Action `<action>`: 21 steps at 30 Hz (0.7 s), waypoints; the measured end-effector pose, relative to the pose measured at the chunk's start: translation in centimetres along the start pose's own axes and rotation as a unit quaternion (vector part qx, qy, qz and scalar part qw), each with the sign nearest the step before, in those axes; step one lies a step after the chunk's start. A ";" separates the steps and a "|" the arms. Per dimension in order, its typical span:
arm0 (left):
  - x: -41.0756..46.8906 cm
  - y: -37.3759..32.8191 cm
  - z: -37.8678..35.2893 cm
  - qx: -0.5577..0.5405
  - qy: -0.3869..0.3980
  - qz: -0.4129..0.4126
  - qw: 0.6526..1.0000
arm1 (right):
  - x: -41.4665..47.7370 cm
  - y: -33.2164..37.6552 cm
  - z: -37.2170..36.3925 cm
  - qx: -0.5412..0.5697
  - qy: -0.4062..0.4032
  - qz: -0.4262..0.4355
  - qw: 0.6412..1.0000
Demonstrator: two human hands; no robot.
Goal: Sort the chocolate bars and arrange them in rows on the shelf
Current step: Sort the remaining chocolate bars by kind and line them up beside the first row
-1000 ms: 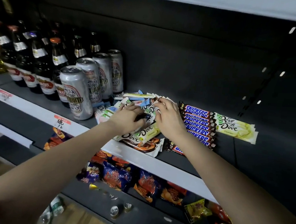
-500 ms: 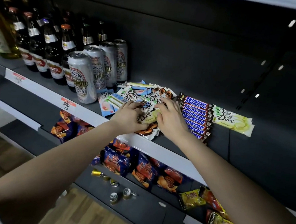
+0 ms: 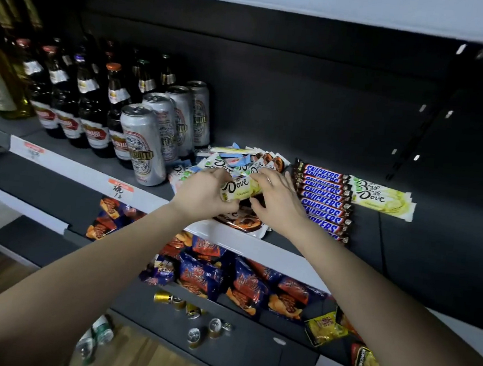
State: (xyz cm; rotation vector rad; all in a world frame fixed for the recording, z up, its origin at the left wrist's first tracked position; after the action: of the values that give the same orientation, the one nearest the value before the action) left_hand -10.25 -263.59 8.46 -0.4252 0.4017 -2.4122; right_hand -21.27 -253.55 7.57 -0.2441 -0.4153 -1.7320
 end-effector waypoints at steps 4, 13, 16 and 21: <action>-1.1 2.3 0.8 -0.032 0.002 -0.024 0.999 | 0.2 2.1 -1.3 0.023 -0.011 0.014 1.000; -1.9 3.4 2.1 -0.087 0.009 -0.065 0.994 | -0.1 3.3 -0.9 0.025 -0.003 0.007 1.000; -2.0 2.6 1.7 -0.063 0.021 -0.109 0.992 | -0.9 2.8 -0.3 -0.014 0.003 -0.007 1.000; -2.1 0.7 1.4 -0.092 0.024 -0.149 0.984 | -3.0 2.4 1.7 -0.045 -0.074 -0.052 0.995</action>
State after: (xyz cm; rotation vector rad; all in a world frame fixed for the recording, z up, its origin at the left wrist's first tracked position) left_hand -7.73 -263.00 8.97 -0.5411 0.6233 -2.6907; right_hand -18.38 -250.58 8.29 -0.4244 -0.4658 -1.8441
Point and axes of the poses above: each hand's wrist, its own x-axis towards the middle knuckle, its own z-axis out of the back of the hand, y = z × x, the point moved 6 cm from there along x, towards the middle knuckle, and after that the axes turned 7 degrees about z, right-handed, at the moved point
